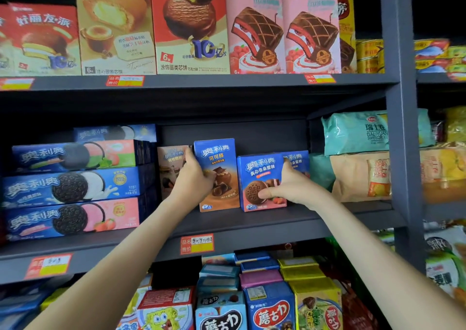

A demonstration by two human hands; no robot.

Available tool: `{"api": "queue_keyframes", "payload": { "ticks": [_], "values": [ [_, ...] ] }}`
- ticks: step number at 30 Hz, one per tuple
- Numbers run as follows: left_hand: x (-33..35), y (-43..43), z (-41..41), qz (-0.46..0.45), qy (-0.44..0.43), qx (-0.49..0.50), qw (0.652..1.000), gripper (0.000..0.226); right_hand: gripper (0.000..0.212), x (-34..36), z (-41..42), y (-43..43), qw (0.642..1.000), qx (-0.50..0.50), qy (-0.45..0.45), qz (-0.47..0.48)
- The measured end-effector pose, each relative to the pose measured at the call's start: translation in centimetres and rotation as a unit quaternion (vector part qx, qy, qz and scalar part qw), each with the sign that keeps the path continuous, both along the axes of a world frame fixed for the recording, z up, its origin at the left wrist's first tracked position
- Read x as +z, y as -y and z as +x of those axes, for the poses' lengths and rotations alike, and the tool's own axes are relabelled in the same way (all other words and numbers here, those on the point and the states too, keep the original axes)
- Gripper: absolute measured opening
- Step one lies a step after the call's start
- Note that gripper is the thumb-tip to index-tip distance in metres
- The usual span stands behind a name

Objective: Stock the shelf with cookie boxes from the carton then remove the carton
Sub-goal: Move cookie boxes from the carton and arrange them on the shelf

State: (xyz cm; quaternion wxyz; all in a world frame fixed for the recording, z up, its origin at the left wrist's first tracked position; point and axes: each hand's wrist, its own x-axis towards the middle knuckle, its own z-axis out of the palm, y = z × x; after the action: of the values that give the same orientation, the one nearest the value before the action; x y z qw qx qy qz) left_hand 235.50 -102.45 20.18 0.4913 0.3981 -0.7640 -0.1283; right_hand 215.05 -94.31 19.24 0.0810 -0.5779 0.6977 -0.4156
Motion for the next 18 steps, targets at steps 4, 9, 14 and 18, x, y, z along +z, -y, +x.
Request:
{"api": "queue_keyframes", "payload": {
  "ticks": [4,9,14,18],
  "values": [
    [-1.2,-0.8,-1.3,-0.181,0.066,0.091,0.977,0.102,0.102,-0.2,-0.3,-0.4,1.000,0.008,-0.017,-0.013],
    [-1.4,-2.9,-3.5,-0.426,0.238,0.135,0.862,0.094,0.082,-0.4,-1.3,-2.1,0.999,0.017,0.038,-0.034],
    [-1.8,-3.9,-6.0,-0.473,0.324,0.128,0.809,0.094,0.042,-1.1,-3.7,-2.5,0.988,-0.090,-0.117,0.034],
    [-2.4,-3.4,-7.3,-0.454,0.371,0.134,0.799,0.095,0.046,-2.0,-5.8,-0.7,0.958,-0.091,-0.218,0.161]
  ]
}}
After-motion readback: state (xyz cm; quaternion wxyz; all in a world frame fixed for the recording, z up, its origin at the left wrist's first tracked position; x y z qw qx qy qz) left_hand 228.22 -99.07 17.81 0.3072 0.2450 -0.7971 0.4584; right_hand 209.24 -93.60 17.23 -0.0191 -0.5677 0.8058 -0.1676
